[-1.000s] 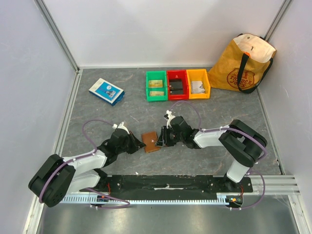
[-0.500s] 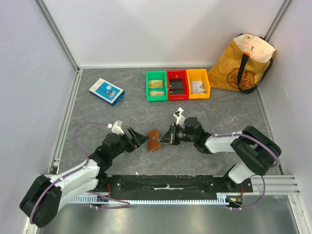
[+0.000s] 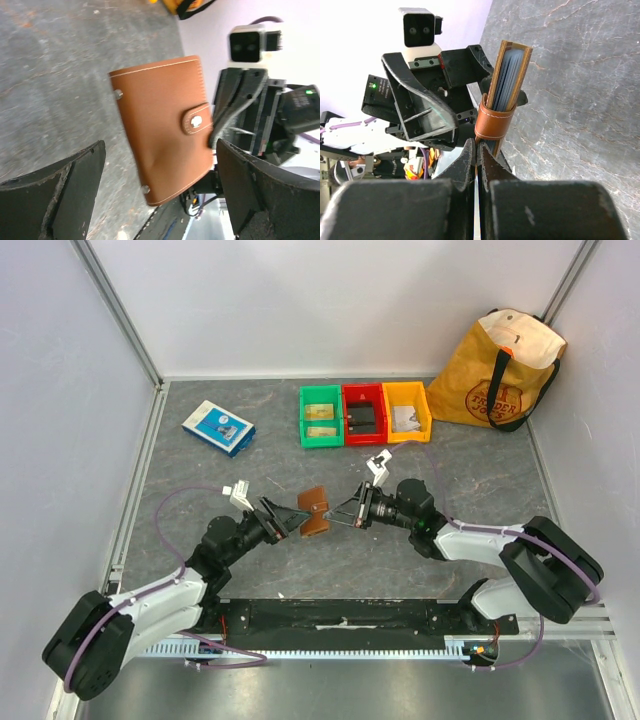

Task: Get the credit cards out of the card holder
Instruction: Open the card holder at the center of the board.

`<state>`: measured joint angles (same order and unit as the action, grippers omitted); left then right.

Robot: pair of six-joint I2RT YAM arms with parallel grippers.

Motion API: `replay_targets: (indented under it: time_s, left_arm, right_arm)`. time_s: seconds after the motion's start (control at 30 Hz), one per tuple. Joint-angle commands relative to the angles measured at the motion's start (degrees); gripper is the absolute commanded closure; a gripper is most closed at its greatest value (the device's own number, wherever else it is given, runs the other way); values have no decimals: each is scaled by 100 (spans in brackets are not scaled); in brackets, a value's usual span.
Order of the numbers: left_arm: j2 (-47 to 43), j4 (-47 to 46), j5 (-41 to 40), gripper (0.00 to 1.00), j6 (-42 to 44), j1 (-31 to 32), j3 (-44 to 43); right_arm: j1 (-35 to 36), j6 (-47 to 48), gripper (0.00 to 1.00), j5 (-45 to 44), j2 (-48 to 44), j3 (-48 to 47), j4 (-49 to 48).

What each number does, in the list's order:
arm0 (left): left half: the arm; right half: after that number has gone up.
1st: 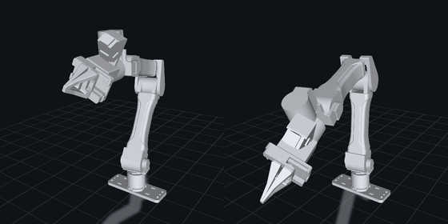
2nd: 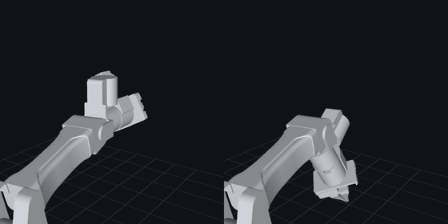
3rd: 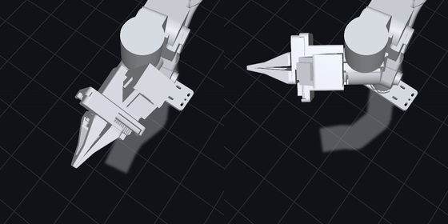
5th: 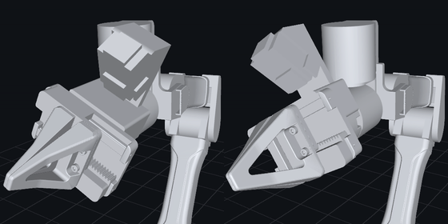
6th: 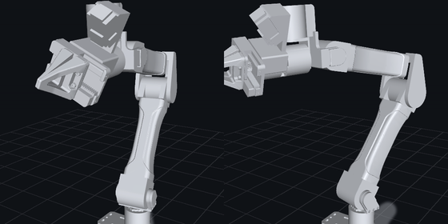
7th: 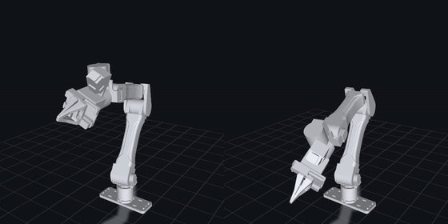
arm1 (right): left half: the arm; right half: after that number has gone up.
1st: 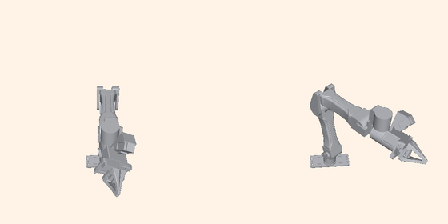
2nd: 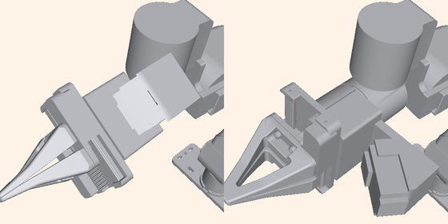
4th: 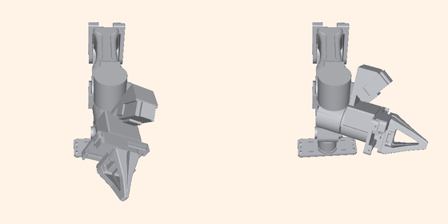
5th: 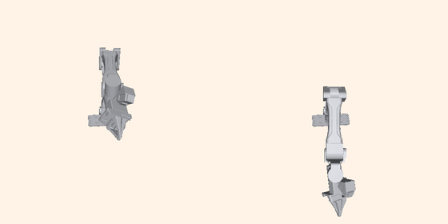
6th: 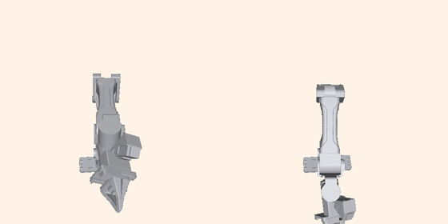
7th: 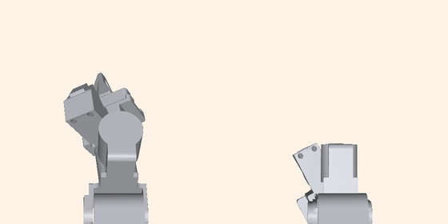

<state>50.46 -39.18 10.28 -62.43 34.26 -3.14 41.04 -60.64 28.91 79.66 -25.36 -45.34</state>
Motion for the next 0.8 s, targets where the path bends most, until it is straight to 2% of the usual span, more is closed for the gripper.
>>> replay_targets:
  time_s: [0.0, 0.3, 0.47, 0.67, 0.77]
  left_arm:
    - [105, -1407, 307, 4, -295, 10, 427]
    - [271, -1496, 545, 5, -357, 10, 340]
    - [535, -1934, 676, 9, -445, 10, 349]
    - [650, -2524, 835, 28, -507, 19, 375]
    - [475, -2516, 817, 50, -428, 19, 428]
  right_arm:
    - [-61, -413, 100, 273, -187, 154, -993]
    - [-87, -440, 100, 432, -389, 119, -1170]
    - [-87, -449, 100, 467, -451, 128, -1196]
    - [-105, -440, 100, 476, -399, 181, -1249]
    - [-122, -422, 100, 467, -355, 216, -1240]
